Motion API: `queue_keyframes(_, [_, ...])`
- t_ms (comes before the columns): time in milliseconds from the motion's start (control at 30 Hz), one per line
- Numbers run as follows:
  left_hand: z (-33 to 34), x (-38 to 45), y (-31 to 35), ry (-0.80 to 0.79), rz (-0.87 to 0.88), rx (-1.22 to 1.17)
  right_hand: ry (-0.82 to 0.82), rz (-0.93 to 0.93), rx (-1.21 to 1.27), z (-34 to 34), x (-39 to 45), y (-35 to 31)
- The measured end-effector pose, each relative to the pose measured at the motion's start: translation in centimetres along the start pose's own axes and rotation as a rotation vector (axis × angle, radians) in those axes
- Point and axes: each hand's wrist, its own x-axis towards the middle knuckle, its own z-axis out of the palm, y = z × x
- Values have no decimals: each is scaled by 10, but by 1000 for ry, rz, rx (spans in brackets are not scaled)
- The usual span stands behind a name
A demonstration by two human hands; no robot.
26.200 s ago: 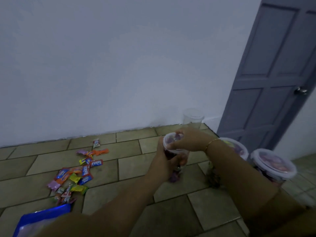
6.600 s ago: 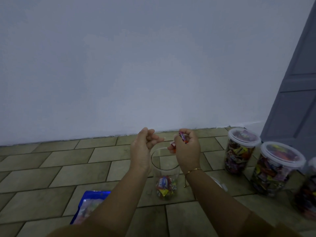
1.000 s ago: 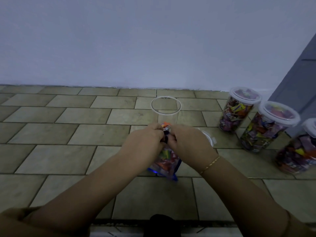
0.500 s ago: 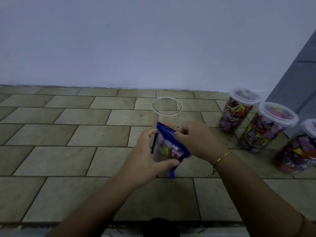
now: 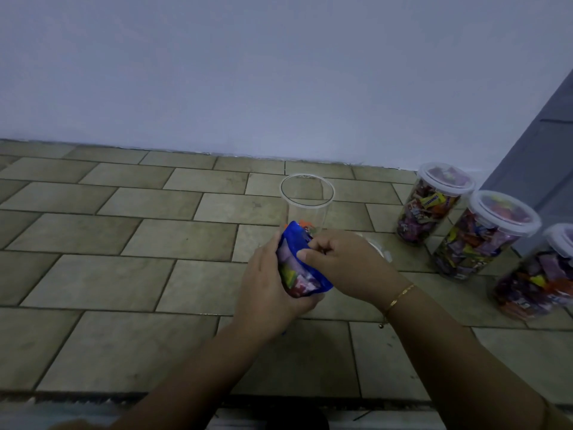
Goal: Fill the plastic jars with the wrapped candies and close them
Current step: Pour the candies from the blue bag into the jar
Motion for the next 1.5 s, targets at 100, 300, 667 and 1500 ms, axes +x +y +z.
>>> queue_keyframes(100, [0, -1, -7, 19, 50, -17, -22, -44, 68, -2, 0, 1])
queue_keyframes(300, [-4, -2, -17, 0, 9, -49, -11, -101, 143, 4, 2, 8])
queue_keyframes(667, [-49, 35, -9, 301, -4, -64, 561, -35, 287, -13, 16, 14])
queue_keyframes(1500, [-93, 147, 17, 347, 714, 942, 250, -73, 615, -5, 75, 31])
